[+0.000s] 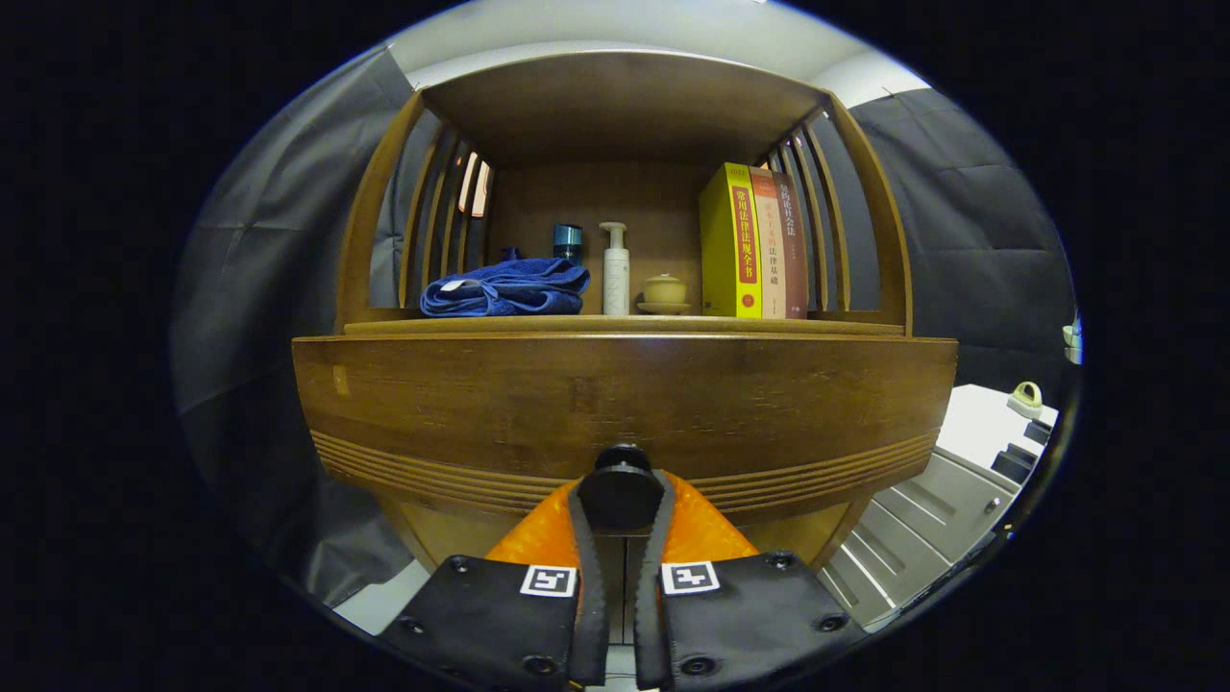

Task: Pull open the drawer, take out the items inside it, and place them on the countertop above the cabinet.

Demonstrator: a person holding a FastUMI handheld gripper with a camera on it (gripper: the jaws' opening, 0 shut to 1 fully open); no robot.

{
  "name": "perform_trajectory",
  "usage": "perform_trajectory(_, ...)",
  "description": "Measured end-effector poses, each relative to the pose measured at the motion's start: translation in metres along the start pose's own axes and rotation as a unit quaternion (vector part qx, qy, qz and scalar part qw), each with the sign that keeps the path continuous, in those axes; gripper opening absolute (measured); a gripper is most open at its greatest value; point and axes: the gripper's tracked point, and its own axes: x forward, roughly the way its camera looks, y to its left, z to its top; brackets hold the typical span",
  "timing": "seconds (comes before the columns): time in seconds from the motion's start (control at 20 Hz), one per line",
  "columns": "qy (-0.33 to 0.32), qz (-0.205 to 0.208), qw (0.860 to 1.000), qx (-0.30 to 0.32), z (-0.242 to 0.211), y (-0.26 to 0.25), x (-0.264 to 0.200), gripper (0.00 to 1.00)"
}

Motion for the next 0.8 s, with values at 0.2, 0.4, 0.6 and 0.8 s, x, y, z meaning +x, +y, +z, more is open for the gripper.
perform_trajectory(0.2,0.004,0.007,1.0,-0.012,0.0,0.002,-0.031,0.19)
perform_trajectory(0.4,0.015,0.005,1.0,-0.003,-0.007,0.003,-0.047,0.19)
perform_trajectory(0.6,0.023,0.005,1.0,-0.008,-0.009,0.004,-0.067,0.19)
perform_trajectory(0.8,0.018,0.006,1.0,-0.007,-0.009,0.002,-0.089,0.19)
